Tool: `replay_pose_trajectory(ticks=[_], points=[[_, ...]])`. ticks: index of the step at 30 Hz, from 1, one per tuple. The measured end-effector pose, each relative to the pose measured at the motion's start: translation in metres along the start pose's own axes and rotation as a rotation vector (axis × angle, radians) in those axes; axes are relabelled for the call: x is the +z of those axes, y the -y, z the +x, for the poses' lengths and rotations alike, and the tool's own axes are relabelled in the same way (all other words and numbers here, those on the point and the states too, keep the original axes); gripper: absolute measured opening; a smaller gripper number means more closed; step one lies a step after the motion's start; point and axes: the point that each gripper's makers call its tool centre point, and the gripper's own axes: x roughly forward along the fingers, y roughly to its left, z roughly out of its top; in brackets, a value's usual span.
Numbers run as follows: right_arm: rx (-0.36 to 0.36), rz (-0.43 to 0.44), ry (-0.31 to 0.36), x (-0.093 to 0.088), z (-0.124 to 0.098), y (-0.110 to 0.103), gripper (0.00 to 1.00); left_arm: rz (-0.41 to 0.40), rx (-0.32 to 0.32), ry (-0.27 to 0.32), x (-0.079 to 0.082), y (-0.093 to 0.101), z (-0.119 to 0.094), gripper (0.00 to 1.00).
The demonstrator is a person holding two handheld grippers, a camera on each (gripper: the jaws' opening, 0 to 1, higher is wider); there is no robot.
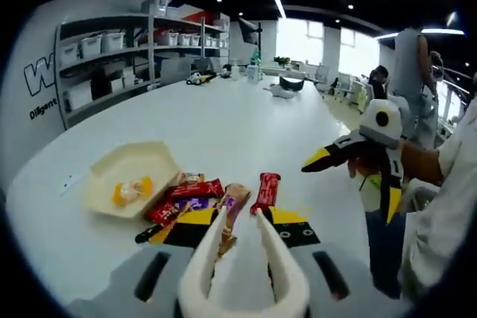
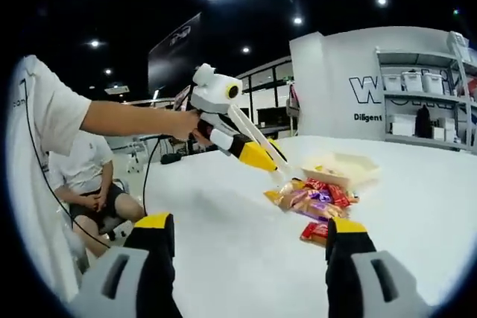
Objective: Place the target food into the container with the food tongs after gripping and lifting it, then release it inside without dropping or visibly crushing the food.
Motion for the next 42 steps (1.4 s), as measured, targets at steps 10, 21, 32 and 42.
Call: replay_pose_trajectory(ticks=[10,21,32,42], points=[[0.065,-0.076,-0.017,0.005,0.022,-0.032,0.80,-0.011,-0.028,0.012,-0.009,0.029,-0.006,0.25],[0.103,-0.075,0.003,0.010,0.026,-0.058,0.80,-0.022,-0.029,0.045,-0.009,0.048,-0.010,0.25],[0.102,-0.040,0.028,0.015,0.020,-0.064,0.81,-0.012,-0.010,0.094,0.004,0.051,-0.014,0.25],[0.110,0.015,0.067,0.022,0.015,-0.068,0.81,-0.015,0.008,0.181,0.015,0.057,-0.017,0.24]])
